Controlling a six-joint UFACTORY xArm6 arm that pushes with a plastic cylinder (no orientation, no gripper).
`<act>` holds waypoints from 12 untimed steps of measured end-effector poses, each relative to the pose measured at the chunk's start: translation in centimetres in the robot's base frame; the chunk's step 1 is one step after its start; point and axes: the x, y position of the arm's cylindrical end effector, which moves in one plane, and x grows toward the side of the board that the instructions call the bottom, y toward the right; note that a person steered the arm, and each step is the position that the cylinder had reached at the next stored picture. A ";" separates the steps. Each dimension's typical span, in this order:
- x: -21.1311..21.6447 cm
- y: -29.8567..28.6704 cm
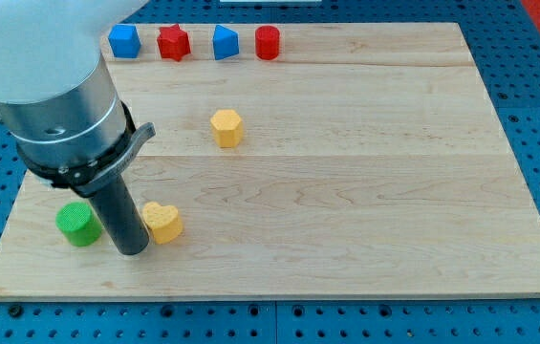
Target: Place the yellow heart left to the yellow hexagon
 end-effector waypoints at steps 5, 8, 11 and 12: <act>-12.3 7.3; -17.4 1.5; -21.6 2.7; -19.5 4.5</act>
